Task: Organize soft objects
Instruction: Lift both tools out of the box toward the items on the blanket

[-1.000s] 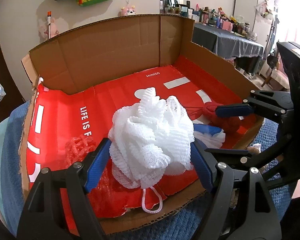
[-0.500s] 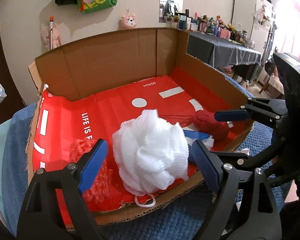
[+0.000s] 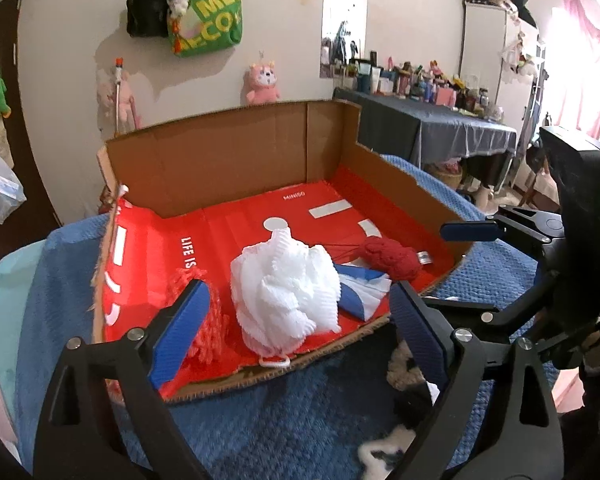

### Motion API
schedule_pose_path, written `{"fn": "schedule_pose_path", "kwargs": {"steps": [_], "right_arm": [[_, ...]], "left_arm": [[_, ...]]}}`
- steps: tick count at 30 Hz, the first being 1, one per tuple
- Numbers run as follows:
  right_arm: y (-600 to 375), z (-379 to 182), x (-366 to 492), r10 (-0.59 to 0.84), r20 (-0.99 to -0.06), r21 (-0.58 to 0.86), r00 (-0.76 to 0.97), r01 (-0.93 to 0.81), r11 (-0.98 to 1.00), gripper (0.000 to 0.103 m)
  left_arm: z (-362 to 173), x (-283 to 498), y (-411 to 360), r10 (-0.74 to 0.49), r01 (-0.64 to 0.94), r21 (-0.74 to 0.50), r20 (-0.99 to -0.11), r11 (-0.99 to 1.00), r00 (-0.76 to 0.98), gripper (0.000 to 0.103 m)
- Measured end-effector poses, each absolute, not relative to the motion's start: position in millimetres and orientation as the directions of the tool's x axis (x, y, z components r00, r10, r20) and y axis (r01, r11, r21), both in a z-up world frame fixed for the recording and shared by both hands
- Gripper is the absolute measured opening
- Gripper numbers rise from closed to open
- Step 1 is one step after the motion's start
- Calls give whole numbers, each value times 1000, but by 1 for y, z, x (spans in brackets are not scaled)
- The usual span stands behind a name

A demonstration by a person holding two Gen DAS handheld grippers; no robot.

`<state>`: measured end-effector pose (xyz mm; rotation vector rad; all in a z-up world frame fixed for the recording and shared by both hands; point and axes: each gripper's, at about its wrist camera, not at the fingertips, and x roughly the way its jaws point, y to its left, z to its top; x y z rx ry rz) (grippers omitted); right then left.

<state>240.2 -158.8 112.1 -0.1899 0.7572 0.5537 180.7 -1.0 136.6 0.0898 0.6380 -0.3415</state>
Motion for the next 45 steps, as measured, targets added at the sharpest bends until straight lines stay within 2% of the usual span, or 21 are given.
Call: {"fn": "schedule_pose_path", "kwargs": {"steps": [6,10,25,35,45], "right_arm": [[-165,125,216,403,-660,31,634,-513,858,99],[-168,129,198,384,-635,13,671,-488,873,103],[-185,145,125,399,-546,30,737,-459,888,103],[-189,141,82,399,-507,31,764,-447,894,103],[-197,91,81,341,-562,69,754,-368,927,103]], "left_arm": [[146,144,0,-272,316,-15,-546,949,792,93],[149,115,1,-261,297,-11,-505,955,823,98],[166,26,0,-185,216,19,-449,976,874,98],[139,0,6,-155,169,-14,-475,986,866,98],[72,17,9,-170,145,-90,-573,985,802,98]]}}
